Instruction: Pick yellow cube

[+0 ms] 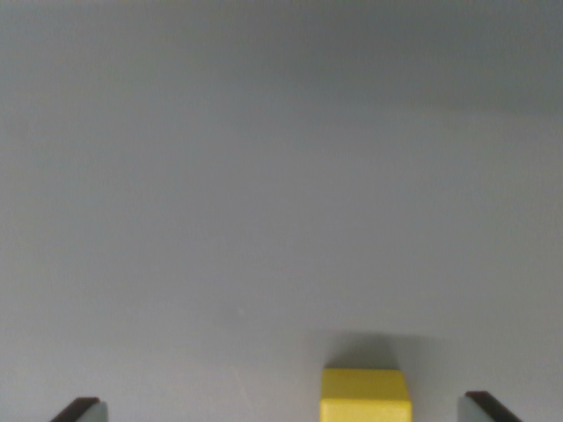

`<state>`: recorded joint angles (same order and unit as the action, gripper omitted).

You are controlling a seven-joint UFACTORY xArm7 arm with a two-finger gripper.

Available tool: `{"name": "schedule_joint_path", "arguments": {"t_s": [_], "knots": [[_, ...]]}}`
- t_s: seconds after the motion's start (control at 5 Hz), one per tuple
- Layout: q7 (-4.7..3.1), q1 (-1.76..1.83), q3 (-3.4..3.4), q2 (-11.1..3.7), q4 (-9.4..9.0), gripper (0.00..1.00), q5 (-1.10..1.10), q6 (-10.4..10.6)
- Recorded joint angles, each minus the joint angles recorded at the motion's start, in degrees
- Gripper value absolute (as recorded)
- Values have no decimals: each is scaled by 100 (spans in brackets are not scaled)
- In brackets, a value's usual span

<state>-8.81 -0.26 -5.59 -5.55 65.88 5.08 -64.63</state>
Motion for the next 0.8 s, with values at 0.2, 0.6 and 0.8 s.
{"name": "schedule_joint_path", "arguments": {"t_s": [0.2,0.6,0.8], "knots": [[-111,-2,-33,-72,-209,0,28,258],[-227,-4,-67,-147,-427,0,57,527],[-227,-4,-67,-147,-427,0,57,527]]}}
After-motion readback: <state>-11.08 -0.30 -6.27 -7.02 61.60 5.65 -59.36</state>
